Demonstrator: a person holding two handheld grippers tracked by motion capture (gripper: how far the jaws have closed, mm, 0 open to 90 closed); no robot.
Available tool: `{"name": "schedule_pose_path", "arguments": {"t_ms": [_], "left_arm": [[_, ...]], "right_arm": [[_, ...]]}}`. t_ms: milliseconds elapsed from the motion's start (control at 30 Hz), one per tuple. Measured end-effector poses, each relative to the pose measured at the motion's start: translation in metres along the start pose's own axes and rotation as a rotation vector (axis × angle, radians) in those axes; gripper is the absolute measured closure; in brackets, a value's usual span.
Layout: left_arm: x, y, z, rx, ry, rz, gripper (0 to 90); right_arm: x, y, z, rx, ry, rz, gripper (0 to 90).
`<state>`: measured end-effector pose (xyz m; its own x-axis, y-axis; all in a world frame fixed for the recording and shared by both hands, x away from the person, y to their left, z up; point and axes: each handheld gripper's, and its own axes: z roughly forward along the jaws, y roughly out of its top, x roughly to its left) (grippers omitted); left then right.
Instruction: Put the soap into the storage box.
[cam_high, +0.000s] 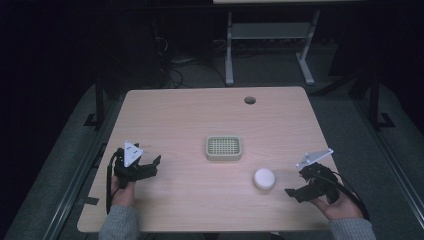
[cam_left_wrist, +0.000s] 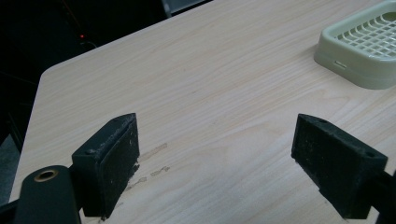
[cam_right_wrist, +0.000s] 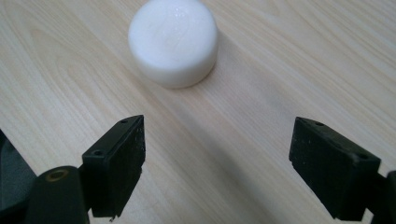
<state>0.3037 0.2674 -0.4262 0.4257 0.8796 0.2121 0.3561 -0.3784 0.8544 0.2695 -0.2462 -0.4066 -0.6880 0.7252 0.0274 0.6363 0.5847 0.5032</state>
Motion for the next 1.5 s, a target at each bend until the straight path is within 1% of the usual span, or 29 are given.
{"name": "schedule_pose_path", "arguments": {"t_ms": [133, 200, 400, 433, 667, 867, 1067, 1167, 1500], "left_arm": [[0.001, 0.0, 0.0, -0.002, 0.004, -0.001, 14.8], [0.002, -0.001, 0.0, -0.003, 0.002, -0.009, 14.8], [0.003, -0.001, -0.001, 0.002, 0.002, -0.012, 14.8], [0.003, -0.001, 0.0, -0.001, 0.002, -0.011, 14.8], [0.003, -0.001, 0.0, 0.001, 0.008, -0.009, 14.8], [0.003, -0.001, -0.001, -0.003, 0.006, -0.013, 14.8], [0.003, -0.001, -0.001, -0.005, 0.007, -0.016, 14.8], [0.004, -0.001, -0.001, -0.008, 0.007, -0.017, 14.8], [0.003, -0.001, -0.001, -0.005, 0.006, -0.016, 14.8]], "right_arm": [[0.0, 0.005, 0.003, 0.012, 0.01, -0.008, 17.7], [0.001, 0.009, 0.005, 0.021, 0.02, -0.014, 17.7], [0.003, 0.018, 0.007, 0.039, 0.022, -0.035, 17.7], [0.003, 0.02, 0.007, 0.039, 0.023, -0.044, 17.7], [0.004, 0.031, 0.008, 0.059, 0.037, -0.055, 17.7], [0.007, 0.043, 0.01, 0.069, 0.041, -0.082, 17.6], [0.009, 0.053, 0.016, 0.09, 0.054, -0.097, 17.3], [0.01, 0.058, 0.02, 0.106, 0.058, -0.112, 16.5], [0.015, 0.07, 0.031, 0.144, 0.078, -0.121, 16.3]]}}
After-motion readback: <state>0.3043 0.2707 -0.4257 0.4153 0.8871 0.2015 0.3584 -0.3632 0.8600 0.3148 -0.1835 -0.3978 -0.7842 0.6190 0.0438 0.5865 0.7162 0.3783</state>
